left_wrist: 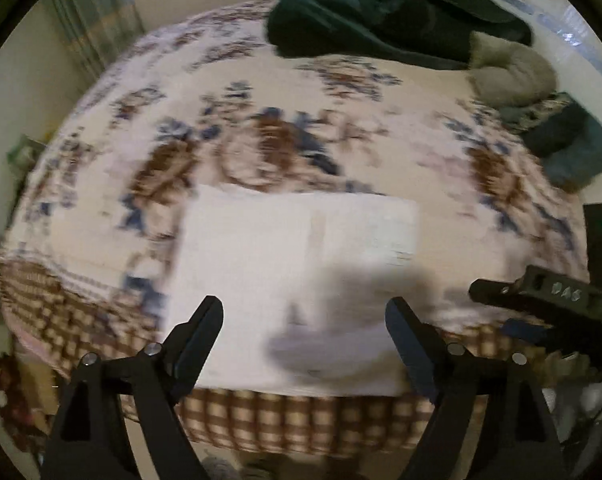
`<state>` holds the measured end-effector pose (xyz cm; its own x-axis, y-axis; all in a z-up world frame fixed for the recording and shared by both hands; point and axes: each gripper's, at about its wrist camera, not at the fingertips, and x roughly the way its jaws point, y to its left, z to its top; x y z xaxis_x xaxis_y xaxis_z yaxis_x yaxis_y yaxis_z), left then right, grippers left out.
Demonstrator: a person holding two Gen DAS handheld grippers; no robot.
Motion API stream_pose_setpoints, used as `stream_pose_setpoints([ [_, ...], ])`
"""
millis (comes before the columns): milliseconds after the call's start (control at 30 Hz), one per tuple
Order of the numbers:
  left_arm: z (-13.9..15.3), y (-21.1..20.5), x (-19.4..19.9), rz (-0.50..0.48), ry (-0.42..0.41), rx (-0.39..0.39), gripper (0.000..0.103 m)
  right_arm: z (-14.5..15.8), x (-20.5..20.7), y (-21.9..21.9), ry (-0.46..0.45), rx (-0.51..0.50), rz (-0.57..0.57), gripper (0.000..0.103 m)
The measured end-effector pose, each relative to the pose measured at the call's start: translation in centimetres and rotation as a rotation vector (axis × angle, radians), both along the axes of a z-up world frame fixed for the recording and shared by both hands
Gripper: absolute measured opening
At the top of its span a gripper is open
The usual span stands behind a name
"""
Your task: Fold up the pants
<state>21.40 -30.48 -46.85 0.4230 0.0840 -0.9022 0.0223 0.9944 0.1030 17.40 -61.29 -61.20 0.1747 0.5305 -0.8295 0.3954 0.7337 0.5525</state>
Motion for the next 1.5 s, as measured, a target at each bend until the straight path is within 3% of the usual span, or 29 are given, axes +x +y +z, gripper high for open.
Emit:
stream_pose_setpoints([
  [200, -2.9, 8.1, 1.3, 0.19, 0.083, -0.009, 0.083, -4.7, 1.8, 5.9, 0.09, 0.171, 0.025, 0.1],
  [233, -3.4, 9.5, 1.4, 0.226, 0.094, -0.012, 0.083, -5.0, 1.7, 6.5, 0.094, 0.182, 0.027, 0.093],
  [300, -4.2, 12.2, 1.3, 0.297, 0.111, -0.022, 0.083, -4.8, 1.4, 7.5, 0.059, 0.116, 0.019, 0.064],
  [333, -4.4, 13.1, 1.3, 0.317, 0.115, -0.023, 0.083, -4.5, 1.2, 7.9, 0.044, 0.039, 0.036, 0.041],
  [367, -4.6, 14.1, 1.3, 0.336, 0.118, -0.024, 0.082, -4.3, 0.6, 8.1, 0.032, 0.007, 0.044, 0.03],
  [467, -4.4, 15.7, 1.7, 0.357, 0.105, -0.03, 0.083, -2.0, -1.5, 6.7, -0.033, -0.013, 0.015, 0.013],
  [600, -4.4, 16.6, 3.3, 0.363, 0.104, -0.088, 0.083, 2.4, -4.7, 5.3, -0.104, -0.111, -0.003, 0.012],
  [700, -4.5, 16.5, 5.3, 0.345, 0.109, -0.155, 0.083, 3.4, -7.0, 2.4, -0.082, -0.134, -0.069, 0.012],
  [767, -5.2, 15.6, 7.3, 0.312, 0.118, -0.197, 0.083, 2.8, -7.3, 0.2, -0.029, -0.153, -0.085, 0.013],
  [833, -6.1, 14.8, 9.2, 0.284, 0.134, -0.216, 0.083, 0.3, -8.2, -1.7, 0.053, -0.094, -0.112, 0.015],
  [867, -7.0, 14.1, 10.6, 0.258, 0.151, -0.23, 0.083, -0.8, -8.1, -2.2, 0.089, -0.076, -0.124, 0.023],
  [933, -8.7, 13.3, 12.5, 0.238, 0.196, -0.236, 0.082, -2.1, -8.3, -3.8, 0.145, -0.059, -0.159, 0.024],
  [1000, -10.8, 12.6, 14.5, 0.23, 0.245, -0.269, 0.083, -1.9, -8.3, -4.9, 0.14, -0.041, -0.174, 0.035],
  [1067, -12.6, 12.5, 16.1, 0.237, 0.279, -0.306, 0.082, -1.1, -8.1, -5.7, 0.098, -0.019, -0.202, 0.071],
  [1100, -13.0, 12.4, 16.6, 0.225, 0.285, -0.327, 0.082, -1.0, -7.7, -5.8, 0.082, -0.002, -0.207, 0.074],
  [1200, -13.9, 10.9, 18.3, 0.087, 0.277, -0.368, 0.027, -1.7, -5.7, -5.0, 0.068, 0.081, -0.199, 0.075],
  [1233, -14.0, 10.5, 18.5, 0.056, 0.274, -0.344, 0.026, -2.4, -4.9, -4.5, 0.077, 0.094, -0.187, 0.075],
  [1333, -14.5, 11.9, 18.3, 0.08, 0.261, -0.417, 0.024, -4.5, -2.6, -2.8, 0.115, 0.098, -0.15, 0.073],
  [1400, -15.4, 14.1, 17.9, 0.158, 0.265, -0.511, 0.024, -4.8, -2.1, -2.3, 0.091, 0.072, -0.158, 0.043],
  [1500, -15.8, 15.4, 17.7, 0.208, 0.266, -0.578, 0.024, -4.1, -1.0, -0.8, 0.038, 0.005, -0.128, 0.035],
])
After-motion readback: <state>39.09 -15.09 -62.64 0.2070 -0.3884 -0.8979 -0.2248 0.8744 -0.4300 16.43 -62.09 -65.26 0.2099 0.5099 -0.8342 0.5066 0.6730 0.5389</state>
